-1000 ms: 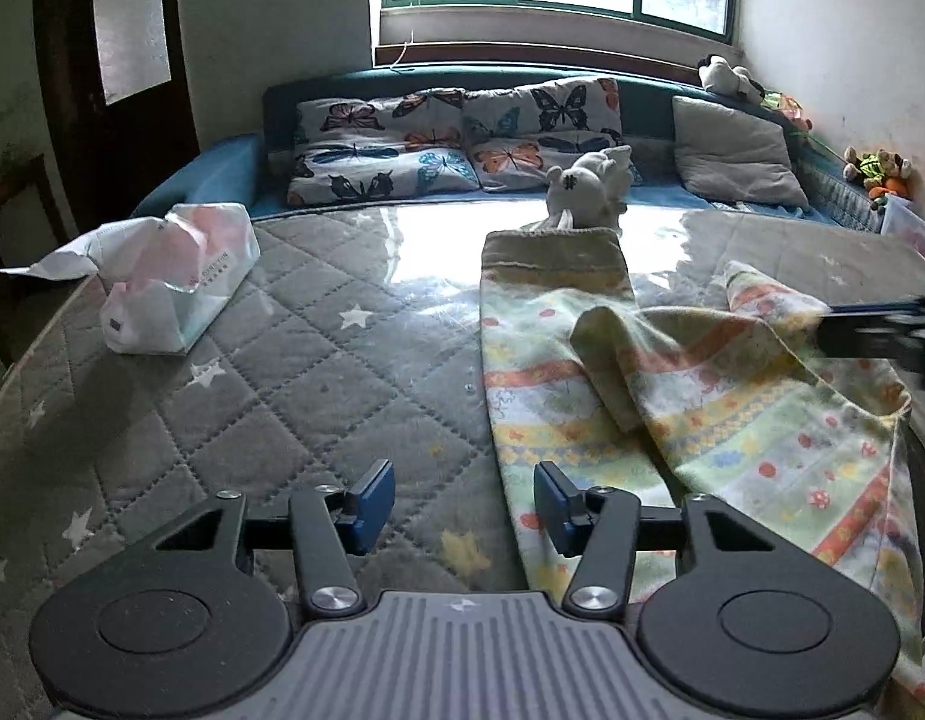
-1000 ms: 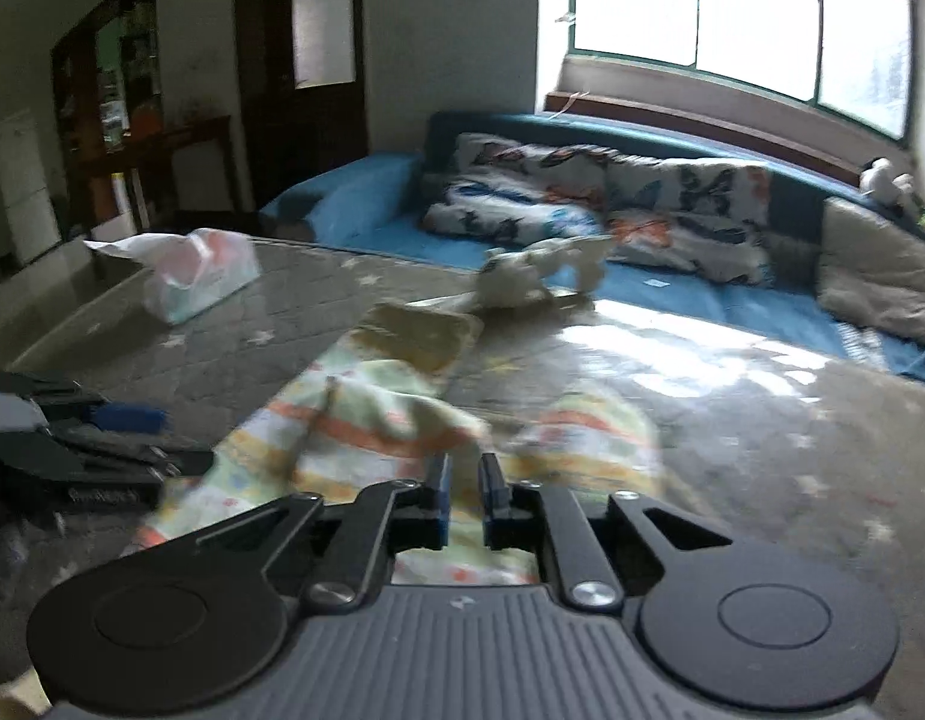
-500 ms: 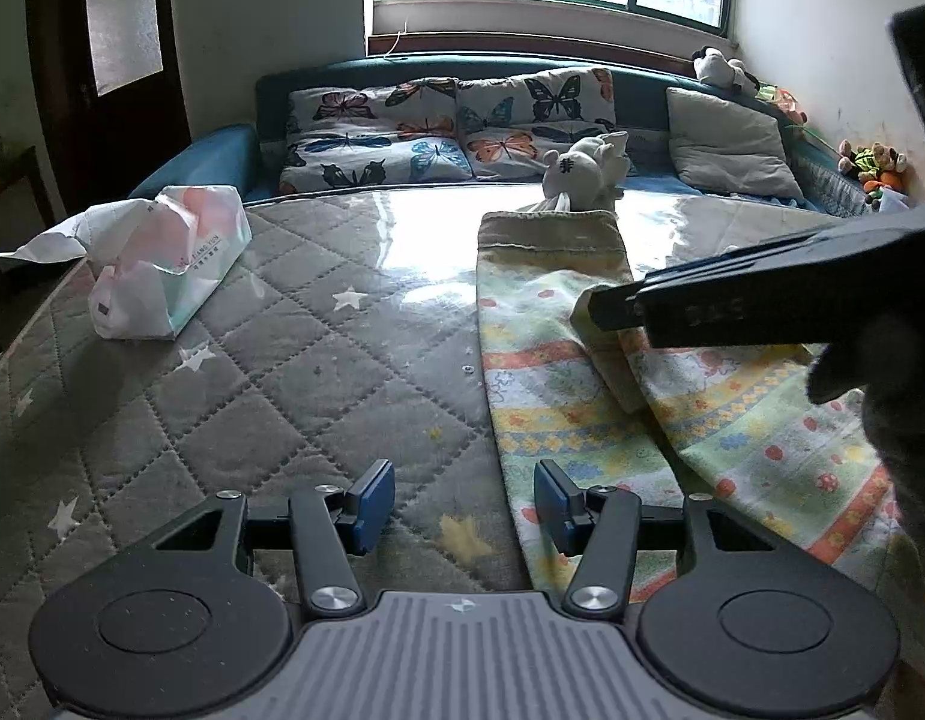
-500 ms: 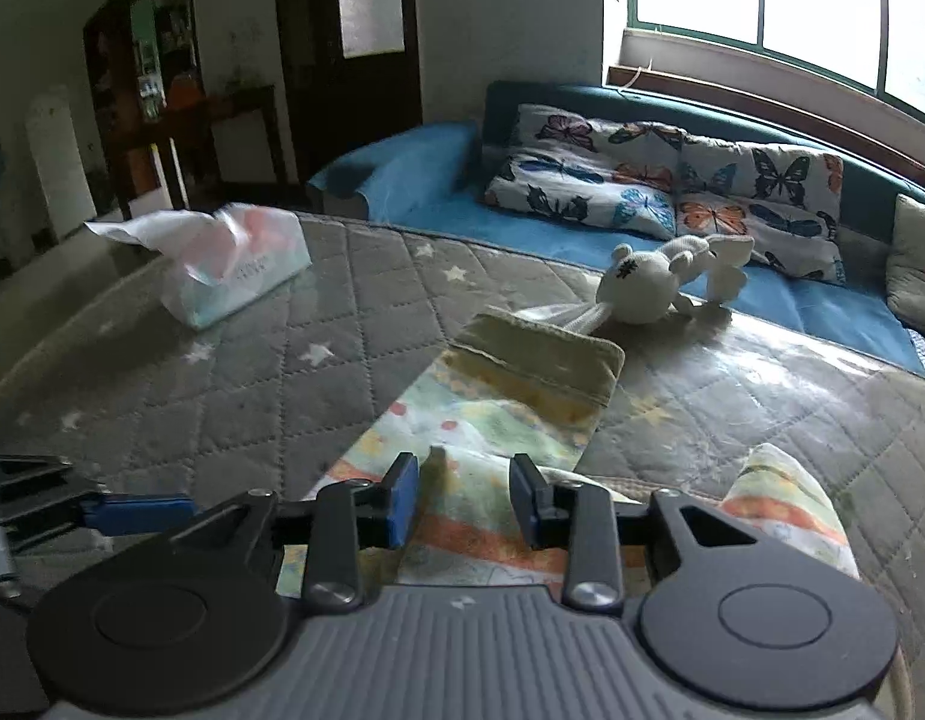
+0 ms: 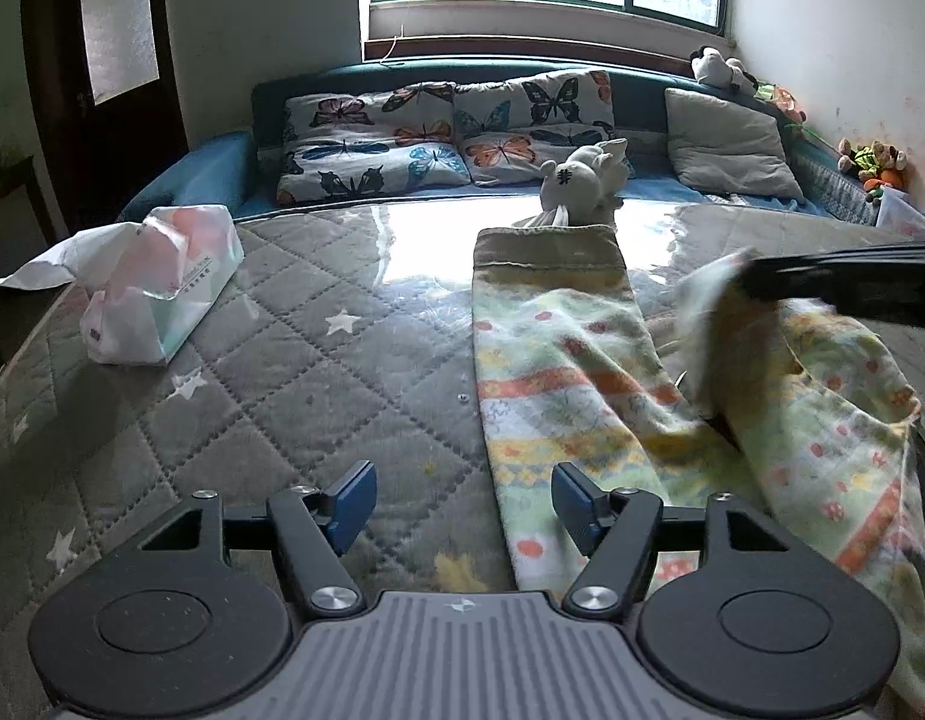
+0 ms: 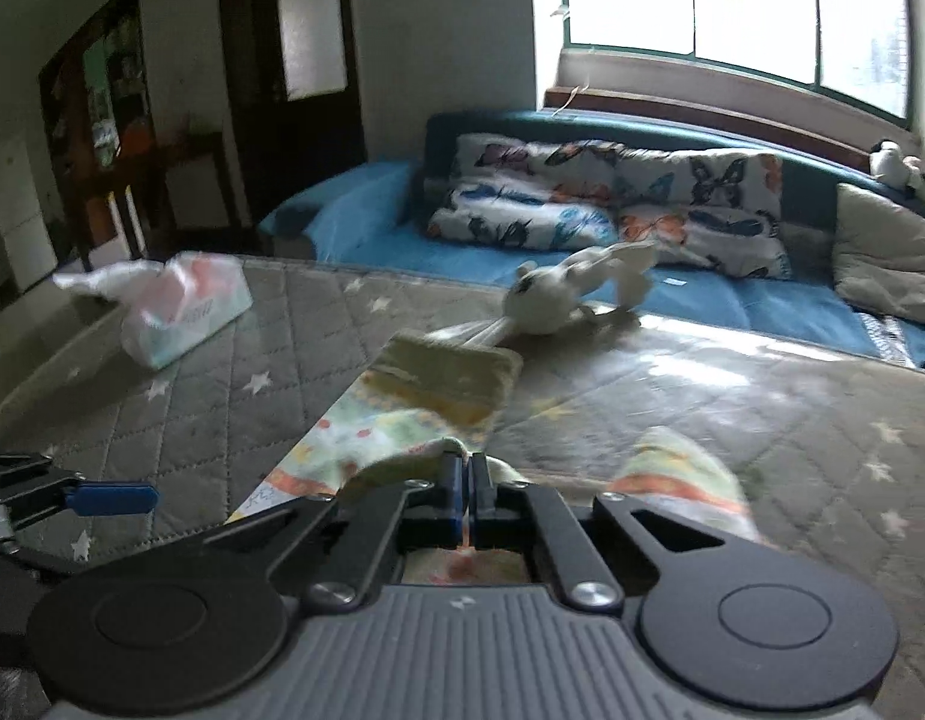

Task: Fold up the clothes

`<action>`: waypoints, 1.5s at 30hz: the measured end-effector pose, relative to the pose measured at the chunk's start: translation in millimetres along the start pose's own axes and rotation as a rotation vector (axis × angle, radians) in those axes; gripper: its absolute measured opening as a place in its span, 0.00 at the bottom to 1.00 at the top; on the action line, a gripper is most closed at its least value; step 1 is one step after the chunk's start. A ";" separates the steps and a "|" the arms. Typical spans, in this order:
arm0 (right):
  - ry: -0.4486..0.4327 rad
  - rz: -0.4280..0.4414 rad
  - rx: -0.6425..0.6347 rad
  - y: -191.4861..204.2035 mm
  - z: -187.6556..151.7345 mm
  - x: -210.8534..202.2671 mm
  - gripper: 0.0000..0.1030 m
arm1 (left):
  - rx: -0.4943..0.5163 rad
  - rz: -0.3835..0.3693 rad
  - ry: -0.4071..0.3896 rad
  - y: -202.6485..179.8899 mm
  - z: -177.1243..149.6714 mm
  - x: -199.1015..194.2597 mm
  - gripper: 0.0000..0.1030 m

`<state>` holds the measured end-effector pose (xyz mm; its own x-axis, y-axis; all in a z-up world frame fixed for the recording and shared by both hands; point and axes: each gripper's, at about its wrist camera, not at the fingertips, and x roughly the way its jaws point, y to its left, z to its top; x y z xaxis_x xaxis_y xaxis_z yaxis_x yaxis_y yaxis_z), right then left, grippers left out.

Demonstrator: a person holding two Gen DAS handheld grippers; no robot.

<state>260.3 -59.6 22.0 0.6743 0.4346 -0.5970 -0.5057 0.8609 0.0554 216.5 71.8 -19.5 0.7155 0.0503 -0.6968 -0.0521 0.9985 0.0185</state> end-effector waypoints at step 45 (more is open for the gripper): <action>-0.138 -0.362 0.403 -166.9 -166.9 -226.5 0.01 | -0.263 0.022 -0.179 58.6 -59.1 -113.0 0.03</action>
<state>102.2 -345.9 14.4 0.8447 0.0992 -0.5260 -0.0012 0.9830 0.1835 91.5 123.3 17.9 0.8224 0.0987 -0.5603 -0.2307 0.9581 -0.1698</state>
